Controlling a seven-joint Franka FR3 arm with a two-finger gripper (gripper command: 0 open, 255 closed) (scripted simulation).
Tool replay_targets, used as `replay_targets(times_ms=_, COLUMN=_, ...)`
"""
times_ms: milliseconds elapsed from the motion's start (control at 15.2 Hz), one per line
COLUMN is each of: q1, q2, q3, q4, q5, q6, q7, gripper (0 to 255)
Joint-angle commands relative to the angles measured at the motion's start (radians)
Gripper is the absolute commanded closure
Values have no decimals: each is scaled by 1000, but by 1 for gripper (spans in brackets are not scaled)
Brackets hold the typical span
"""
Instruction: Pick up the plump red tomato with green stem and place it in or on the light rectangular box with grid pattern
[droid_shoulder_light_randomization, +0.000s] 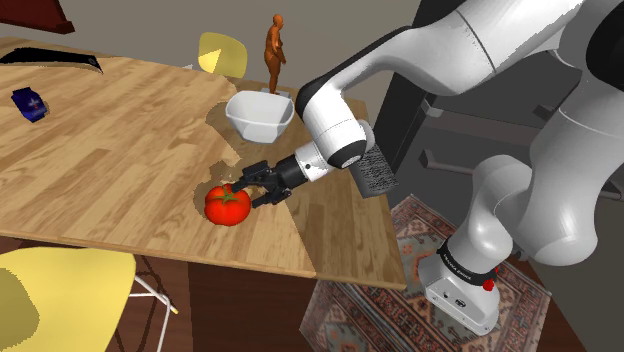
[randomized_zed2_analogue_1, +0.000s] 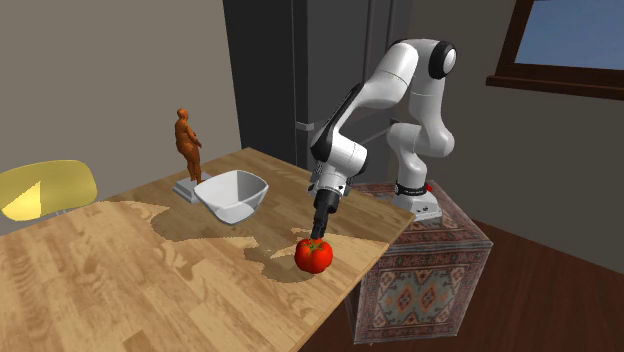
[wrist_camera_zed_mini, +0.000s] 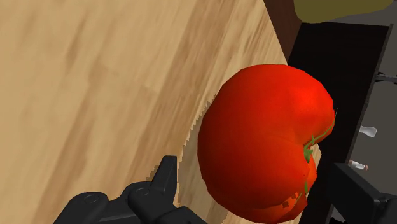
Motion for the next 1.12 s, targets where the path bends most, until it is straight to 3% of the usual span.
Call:
replay_targets(times_ms=0, q1=0, q2=0, q3=0, q4=0, q5=0, q6=0, q7=0, gripper=255)
replay_targets(times_ms=594, q1=0, q2=0, q3=0, q4=0, q5=0, q6=0, q7=0, gripper=255)
replay_targets(times_ms=1056, q1=8, q2=-87, q3=8, q4=-5, q5=-92, q6=64, q7=105, gripper=255)
